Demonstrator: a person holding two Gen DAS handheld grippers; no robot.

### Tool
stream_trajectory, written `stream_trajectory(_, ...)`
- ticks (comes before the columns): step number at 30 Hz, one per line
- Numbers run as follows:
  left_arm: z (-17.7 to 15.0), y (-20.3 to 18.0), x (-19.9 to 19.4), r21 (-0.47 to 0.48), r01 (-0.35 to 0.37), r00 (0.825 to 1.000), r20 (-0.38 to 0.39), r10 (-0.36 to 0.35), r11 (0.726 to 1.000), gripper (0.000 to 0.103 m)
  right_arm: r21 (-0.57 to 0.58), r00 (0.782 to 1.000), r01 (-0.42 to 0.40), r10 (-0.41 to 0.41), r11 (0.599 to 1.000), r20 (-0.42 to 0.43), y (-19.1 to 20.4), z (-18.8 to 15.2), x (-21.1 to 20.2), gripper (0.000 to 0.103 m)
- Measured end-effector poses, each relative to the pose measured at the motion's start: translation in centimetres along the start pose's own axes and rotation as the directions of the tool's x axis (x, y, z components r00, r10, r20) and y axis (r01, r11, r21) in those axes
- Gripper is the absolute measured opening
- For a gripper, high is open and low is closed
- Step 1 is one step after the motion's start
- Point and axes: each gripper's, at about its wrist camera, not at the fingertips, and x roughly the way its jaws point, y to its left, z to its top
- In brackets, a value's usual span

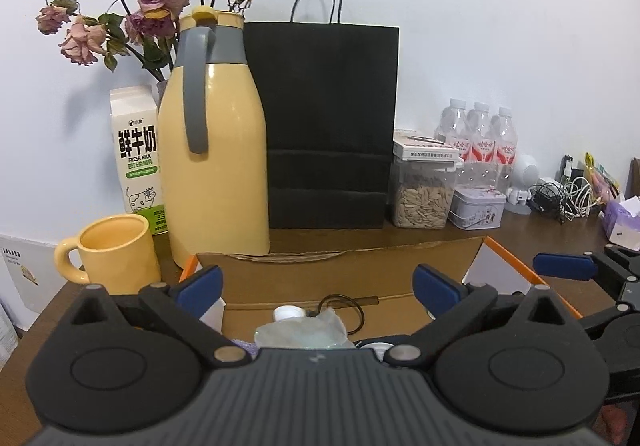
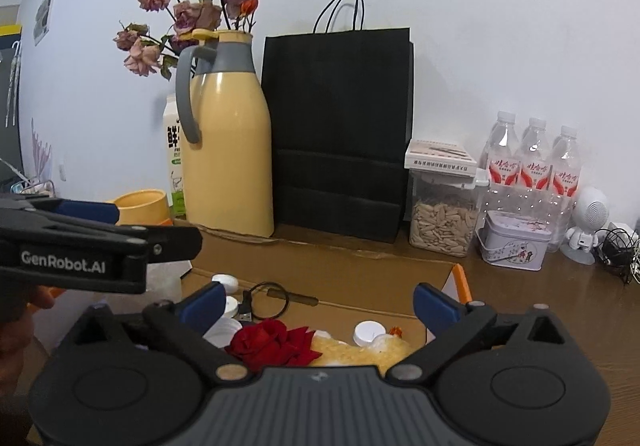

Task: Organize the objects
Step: 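Withdraw both tools from the box toward the braided black cable bundle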

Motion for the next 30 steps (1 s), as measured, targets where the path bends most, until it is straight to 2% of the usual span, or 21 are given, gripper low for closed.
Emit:
stream_trajectory(12, 0.3, -0.1, -2.1, -0.002, -0.014, 0.999, 0.032, 0.014, 1.0, 0.103, -0.007, 0.999, 0.021, -0.021, 1.0, 0.032, 0.0, 0.5, -1.4, 0.103)
stream_trajectory(24, -1.0, 0.4, -6.8, -0.023, -0.035, 0.998, 0.046, 0.036, 0.999, 0.103, -0.038, 0.997, 0.034, -0.031, 0.999, 0.076, 1.8, -0.1, -5.6, 0.103)
stream_trajectory(30, -2.2, 1.1, -9.3, -0.024, -0.065, 0.998, 0.025, 0.065, 0.998, 0.103, -0.037, 0.997, 0.025, -0.023, 0.999, 0.075, 3.1, -1.4, -8.3, 0.103)
